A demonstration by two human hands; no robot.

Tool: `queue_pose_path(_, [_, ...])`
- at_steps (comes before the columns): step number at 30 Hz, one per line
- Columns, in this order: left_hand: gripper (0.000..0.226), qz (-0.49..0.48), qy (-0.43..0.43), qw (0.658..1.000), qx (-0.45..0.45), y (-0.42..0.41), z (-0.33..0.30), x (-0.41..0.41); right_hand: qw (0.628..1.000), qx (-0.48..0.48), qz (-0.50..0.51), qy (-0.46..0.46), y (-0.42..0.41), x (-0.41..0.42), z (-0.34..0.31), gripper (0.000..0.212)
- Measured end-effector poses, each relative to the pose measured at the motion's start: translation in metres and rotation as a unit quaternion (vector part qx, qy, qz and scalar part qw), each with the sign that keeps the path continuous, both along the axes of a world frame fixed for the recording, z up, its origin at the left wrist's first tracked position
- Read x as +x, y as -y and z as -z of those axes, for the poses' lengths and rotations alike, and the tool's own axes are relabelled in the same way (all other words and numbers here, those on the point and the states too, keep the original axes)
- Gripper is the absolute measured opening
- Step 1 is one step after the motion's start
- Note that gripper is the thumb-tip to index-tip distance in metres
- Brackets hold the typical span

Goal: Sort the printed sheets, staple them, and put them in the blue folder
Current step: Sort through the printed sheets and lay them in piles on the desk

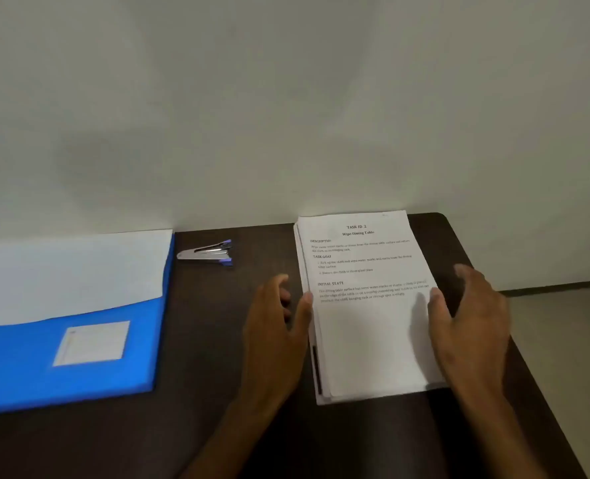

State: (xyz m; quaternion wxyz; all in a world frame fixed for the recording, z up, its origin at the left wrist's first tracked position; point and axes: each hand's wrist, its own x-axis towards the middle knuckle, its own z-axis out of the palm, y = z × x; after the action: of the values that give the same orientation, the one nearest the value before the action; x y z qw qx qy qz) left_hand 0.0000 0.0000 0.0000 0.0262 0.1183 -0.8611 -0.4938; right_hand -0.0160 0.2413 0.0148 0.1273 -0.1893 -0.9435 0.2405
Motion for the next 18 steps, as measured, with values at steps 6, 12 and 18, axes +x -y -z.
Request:
queue_pose_path(6, [0.051,-0.017,-0.063,0.997,-0.045,-0.01,0.034,-0.01,1.0,0.018,0.001,-0.018,-0.006,-0.006,0.054,0.043])
queue_pose_path(12, [0.035,0.025,-0.108,0.986,-0.122,-0.01,0.057,-0.018,0.999,0.012,0.012,-0.038,-0.009,-0.011,0.071,0.04])
queue_pose_path(18, [0.016,0.05,-0.103,0.989,-0.096,-0.007,0.049,-0.019,0.998,0.025,0.004,-0.051,-0.01,-0.018,0.072,0.035])
